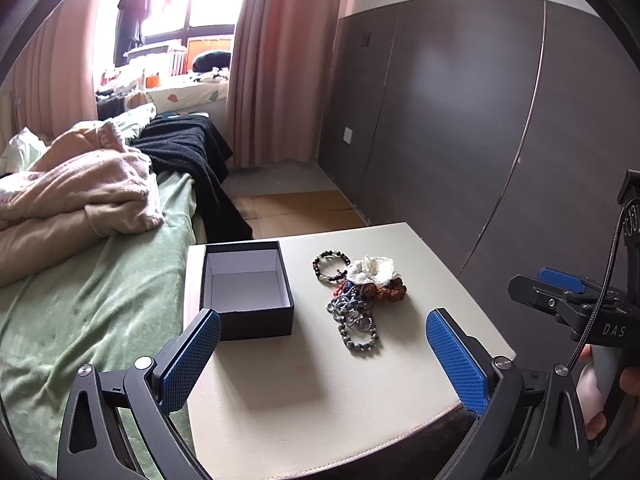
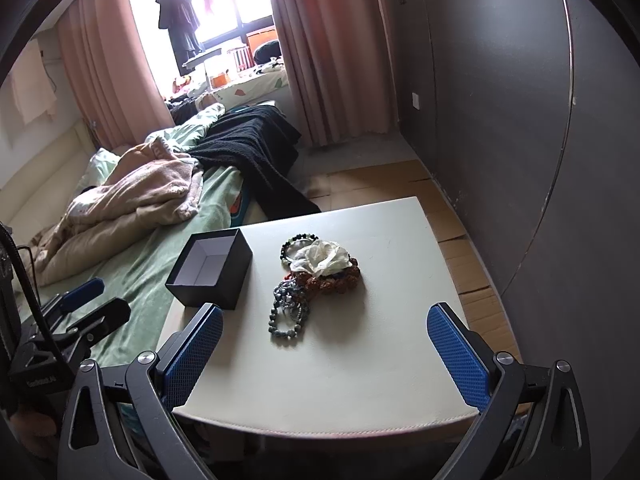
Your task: Organize jewelry
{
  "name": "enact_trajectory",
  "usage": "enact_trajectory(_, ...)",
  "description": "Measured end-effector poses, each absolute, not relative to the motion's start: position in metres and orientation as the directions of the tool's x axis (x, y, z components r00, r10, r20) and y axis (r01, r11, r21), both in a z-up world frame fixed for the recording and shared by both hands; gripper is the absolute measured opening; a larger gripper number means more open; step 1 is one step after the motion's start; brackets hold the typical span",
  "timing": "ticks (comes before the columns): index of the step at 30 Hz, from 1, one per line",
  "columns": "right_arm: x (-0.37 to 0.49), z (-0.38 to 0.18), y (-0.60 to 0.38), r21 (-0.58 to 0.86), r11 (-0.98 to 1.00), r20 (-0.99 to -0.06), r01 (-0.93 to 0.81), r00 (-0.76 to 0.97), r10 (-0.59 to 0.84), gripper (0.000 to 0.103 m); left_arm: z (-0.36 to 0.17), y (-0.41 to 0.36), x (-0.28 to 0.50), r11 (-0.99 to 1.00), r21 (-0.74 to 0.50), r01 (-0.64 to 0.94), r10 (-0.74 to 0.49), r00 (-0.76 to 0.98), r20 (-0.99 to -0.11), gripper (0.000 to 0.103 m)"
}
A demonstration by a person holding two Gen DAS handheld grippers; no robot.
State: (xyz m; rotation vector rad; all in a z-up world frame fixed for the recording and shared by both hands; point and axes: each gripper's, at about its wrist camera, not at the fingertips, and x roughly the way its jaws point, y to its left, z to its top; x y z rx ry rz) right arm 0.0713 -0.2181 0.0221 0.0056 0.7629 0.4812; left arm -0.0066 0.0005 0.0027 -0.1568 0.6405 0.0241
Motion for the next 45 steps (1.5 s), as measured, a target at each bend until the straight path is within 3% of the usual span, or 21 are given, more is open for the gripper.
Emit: enact_trajectory(45, 0.0713, 0.0203, -0.2132, 0.169, 0.898, -0.652, -0.406, 0.637, 0.410, 0.103, 0.0023, 0.0081, -0.0121, 0.983, -0.166, -0.076, -0.038, 0.805, -0.592, 0.102)
